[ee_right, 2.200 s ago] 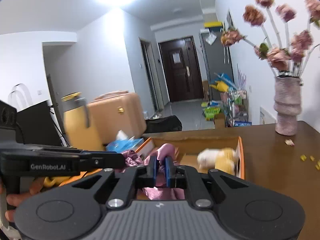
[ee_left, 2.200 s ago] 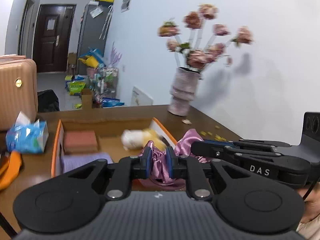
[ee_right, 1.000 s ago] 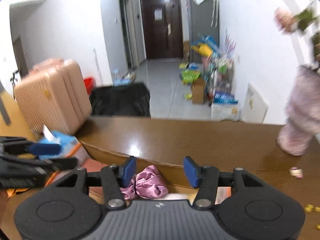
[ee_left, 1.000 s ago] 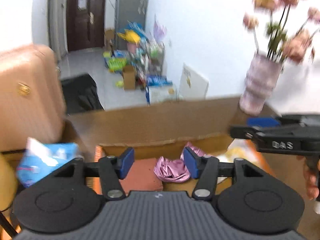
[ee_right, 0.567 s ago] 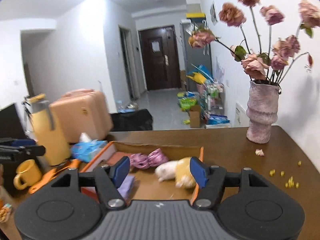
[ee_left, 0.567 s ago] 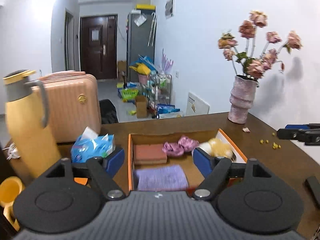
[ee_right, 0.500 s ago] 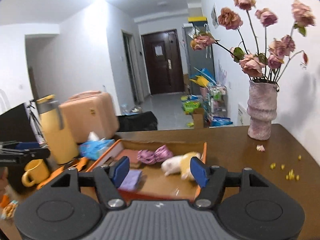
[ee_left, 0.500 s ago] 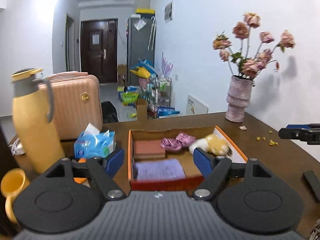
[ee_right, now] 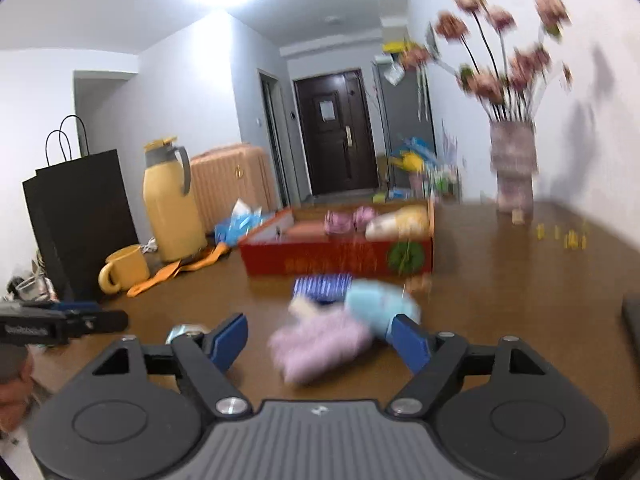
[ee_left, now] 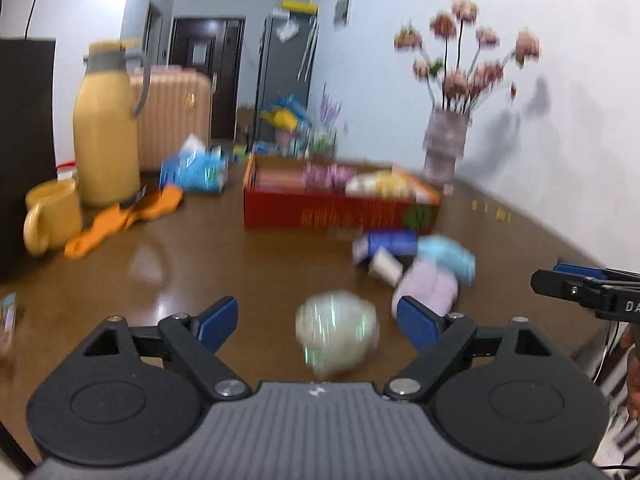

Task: Organize soft objects
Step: 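Move both tools back to the pile toward the pink fuzzy towel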

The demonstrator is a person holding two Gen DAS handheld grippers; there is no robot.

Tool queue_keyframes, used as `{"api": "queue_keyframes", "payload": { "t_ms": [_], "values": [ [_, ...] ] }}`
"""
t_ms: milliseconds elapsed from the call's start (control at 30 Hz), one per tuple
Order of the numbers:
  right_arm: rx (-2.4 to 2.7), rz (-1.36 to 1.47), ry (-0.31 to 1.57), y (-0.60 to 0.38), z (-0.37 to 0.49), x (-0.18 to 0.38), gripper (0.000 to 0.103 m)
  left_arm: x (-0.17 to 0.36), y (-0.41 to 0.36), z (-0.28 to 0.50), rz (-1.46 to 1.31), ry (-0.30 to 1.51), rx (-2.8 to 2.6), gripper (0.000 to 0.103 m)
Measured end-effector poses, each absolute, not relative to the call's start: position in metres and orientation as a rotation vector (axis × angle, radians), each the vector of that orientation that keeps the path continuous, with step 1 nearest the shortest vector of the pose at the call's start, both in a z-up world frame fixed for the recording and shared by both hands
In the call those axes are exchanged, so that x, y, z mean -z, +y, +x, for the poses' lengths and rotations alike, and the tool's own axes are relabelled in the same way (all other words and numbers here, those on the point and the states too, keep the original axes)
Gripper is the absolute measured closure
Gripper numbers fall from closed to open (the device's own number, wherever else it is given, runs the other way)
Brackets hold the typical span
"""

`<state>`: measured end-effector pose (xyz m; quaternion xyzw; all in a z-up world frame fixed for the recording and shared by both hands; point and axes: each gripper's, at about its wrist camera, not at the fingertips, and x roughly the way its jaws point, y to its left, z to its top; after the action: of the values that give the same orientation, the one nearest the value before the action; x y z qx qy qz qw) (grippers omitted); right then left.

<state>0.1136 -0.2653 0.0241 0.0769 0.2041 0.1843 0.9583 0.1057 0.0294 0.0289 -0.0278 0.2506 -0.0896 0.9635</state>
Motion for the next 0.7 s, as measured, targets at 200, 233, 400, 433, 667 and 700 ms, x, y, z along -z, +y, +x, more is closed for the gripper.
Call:
{"api": "queue_keyframes", "payload": {
  "t_ms": [200, 233, 400, 433, 667, 700],
  "values": [
    [-0.356, 0.187, 0.486, -0.264, 0.111, 0.000, 0.028, -0.010, 0.015, 0.112, -0.045, 0.551, 0.219, 0.015],
    [-0.356, 0.192, 0.479, -0.264, 0.110, 0.002, 0.029, -0.006, 0.013, 0.116, -0.040, 0.562, 0.214, 0.015],
    [-0.394, 0.234, 0.505, -0.260, 0.128, 0.017, 0.029, 0.015, 0.003, 0.138, -0.005, 0.623, 0.177, 0.048],
    [-0.402, 0.233, 0.514, -0.257, 0.132, 0.019, 0.030, 0.018, 0.002, 0.144, -0.003, 0.631, 0.181, 0.054],
    [-0.427, 0.212, 0.562, -0.225, 0.179, 0.033, 0.042, 0.024, 0.000, 0.202, -0.016, 0.582, 0.105, 0.063],
    [-0.422, 0.220, 0.565, -0.223, 0.187, 0.035, 0.044, 0.022, -0.002, 0.206, -0.013, 0.580, 0.114, 0.058]
  ]
}}
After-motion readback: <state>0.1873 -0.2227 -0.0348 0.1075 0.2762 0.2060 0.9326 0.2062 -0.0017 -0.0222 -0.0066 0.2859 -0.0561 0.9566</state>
